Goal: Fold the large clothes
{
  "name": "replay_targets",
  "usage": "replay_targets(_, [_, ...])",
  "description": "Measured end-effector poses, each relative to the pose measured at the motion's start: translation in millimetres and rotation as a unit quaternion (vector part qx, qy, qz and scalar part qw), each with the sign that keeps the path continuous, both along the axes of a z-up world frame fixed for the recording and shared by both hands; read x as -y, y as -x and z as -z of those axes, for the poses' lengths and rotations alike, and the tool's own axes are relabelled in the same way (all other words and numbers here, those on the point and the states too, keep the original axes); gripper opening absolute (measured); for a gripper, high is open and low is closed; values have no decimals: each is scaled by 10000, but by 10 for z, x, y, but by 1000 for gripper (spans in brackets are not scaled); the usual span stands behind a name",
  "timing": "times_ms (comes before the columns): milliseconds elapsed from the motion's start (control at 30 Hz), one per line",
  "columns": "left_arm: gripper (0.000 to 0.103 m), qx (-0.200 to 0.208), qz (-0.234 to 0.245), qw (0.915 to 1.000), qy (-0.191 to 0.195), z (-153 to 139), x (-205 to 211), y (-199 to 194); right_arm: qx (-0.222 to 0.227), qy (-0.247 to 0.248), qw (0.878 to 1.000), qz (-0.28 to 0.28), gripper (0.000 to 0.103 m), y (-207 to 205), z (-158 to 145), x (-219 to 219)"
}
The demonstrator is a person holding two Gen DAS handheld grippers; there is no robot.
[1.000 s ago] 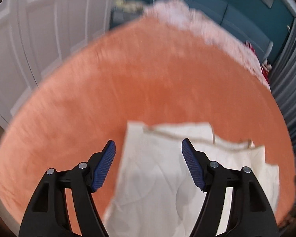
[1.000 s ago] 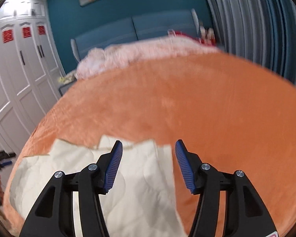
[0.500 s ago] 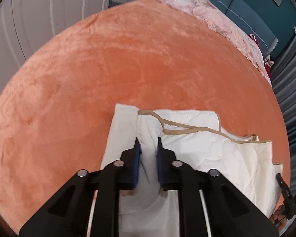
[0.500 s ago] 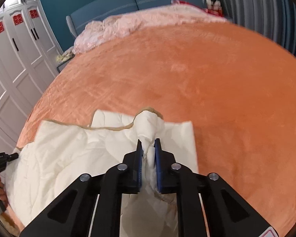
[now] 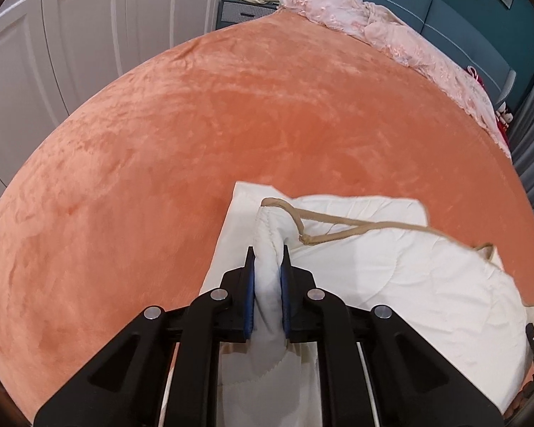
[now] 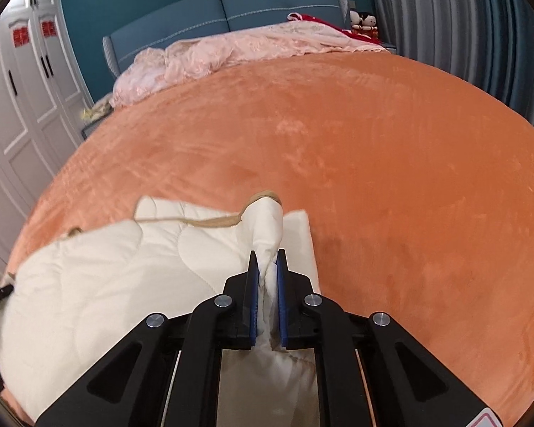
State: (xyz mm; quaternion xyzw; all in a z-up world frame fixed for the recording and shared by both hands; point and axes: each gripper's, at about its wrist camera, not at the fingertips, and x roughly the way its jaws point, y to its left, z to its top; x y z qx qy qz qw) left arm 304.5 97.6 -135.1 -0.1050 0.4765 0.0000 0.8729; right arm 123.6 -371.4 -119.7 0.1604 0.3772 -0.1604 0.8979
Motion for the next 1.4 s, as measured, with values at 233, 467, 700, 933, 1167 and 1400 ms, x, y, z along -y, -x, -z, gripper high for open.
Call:
replay_targets(233, [14, 135, 44, 9990, -428, 196, 105, 81, -174, 342, 9993, -32, 8, 22, 251, -156])
replay_targets(467, [58, 299, -347, 9965, -696, 26, -2, 196, 30, 356, 9992, 198, 29, 133, 66, -120])
replay_targets(700, [59, 953, -61, 9945, -429, -764, 36, 377, 888, 266, 9957, -78, 31, 214, -634, -315])
replay_targets(933, [58, 1125, 1070, 9872, -366, -884, 1061, 148, 858, -21, 9894, -1168, 31, -420, -674, -1001])
replay_targets(1167, [56, 558, 1400, 9875, -465, -249, 1508, -21, 99, 49, 9869, -1610, 27, -744, -131, -1331])
replay_targets(1400, [56, 351, 1318, 9895, -476, 166, 1499, 14, -69, -123, 9889, -1481, 22, -691, 124, -1167])
